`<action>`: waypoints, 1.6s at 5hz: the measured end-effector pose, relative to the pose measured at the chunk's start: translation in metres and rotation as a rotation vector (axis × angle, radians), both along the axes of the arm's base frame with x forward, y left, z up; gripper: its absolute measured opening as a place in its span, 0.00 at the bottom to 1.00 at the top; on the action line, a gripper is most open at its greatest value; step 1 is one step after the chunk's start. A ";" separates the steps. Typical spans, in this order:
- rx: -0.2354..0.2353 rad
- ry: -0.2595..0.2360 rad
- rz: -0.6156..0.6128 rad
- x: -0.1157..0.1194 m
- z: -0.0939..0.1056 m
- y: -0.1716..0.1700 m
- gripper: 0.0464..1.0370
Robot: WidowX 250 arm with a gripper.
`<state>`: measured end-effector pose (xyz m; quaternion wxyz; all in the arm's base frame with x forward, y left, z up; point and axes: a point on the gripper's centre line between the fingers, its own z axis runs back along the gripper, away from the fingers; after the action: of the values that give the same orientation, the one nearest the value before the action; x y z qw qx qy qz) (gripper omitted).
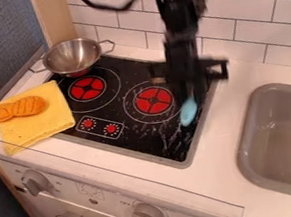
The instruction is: Move the blue spatula between the two burners
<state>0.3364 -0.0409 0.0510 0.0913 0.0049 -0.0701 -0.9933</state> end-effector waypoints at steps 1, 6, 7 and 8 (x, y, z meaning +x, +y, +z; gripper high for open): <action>-0.002 -0.031 0.039 0.002 0.016 0.018 0.25; 0.131 0.006 0.129 0.008 -0.010 0.105 0.25; 0.149 0.051 0.139 0.012 -0.028 0.109 0.25; 0.156 0.073 0.144 0.017 -0.038 0.111 0.25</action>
<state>0.3538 0.0702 0.0131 0.1643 -0.0193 0.0114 -0.9861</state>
